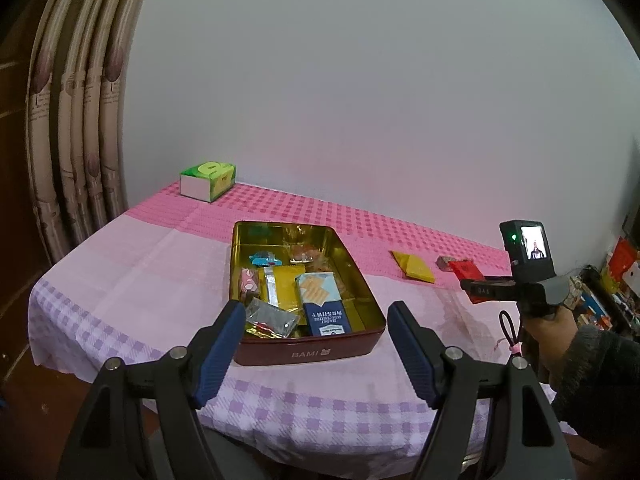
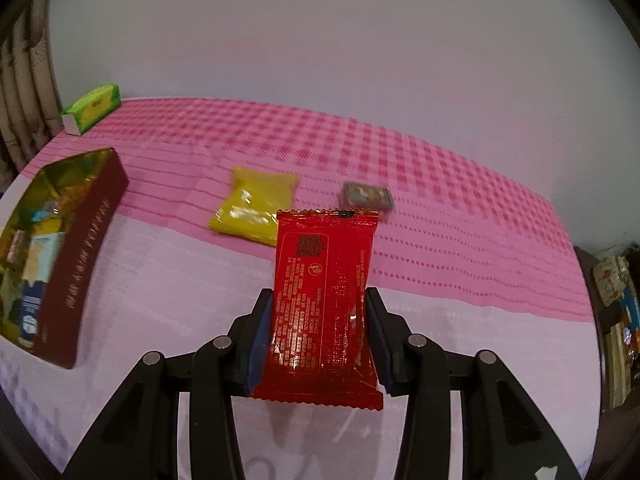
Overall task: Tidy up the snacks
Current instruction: 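Grasp the red pack with the right tool and lift, then carry the red pack over the gold tin and open the right tool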
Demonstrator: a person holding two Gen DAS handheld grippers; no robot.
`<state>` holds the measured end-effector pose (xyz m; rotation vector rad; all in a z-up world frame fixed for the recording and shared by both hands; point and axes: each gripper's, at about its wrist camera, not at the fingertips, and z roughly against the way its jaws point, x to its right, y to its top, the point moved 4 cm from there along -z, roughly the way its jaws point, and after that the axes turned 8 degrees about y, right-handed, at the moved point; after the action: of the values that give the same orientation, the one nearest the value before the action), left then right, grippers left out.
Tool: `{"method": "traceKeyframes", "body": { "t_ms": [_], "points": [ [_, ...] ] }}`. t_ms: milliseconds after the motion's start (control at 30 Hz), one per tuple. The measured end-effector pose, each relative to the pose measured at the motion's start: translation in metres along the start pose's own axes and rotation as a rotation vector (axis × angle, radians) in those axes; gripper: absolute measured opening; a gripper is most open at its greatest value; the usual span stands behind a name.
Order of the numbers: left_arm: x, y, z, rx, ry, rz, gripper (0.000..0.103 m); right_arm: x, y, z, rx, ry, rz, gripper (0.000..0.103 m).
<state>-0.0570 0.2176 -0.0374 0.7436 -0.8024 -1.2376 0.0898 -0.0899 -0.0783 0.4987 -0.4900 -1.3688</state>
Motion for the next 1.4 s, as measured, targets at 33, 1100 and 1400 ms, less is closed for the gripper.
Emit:
{"method": "traceKeyframes", "body": {
  "t_ms": [33, 1100, 1400],
  "points": [
    [0.0, 0.0, 0.001, 0.002, -0.001, 0.002, 0.075, -0.003, 0.003, 0.005, 0.007, 0.002, 0.002, 0.041],
    [-0.023, 0.005, 0.001, 0.005, 0.128, 0.04, 0.075, -0.126, 0.043, 0.038, 0.072, 0.091, 0.162, 0.041],
    [-0.06, -0.003, -0.014, -0.086, 0.255, 0.172, 0.075, -0.18, 0.041, 0.026, 0.049, 0.166, 0.227, 0.041]
  ]
}}
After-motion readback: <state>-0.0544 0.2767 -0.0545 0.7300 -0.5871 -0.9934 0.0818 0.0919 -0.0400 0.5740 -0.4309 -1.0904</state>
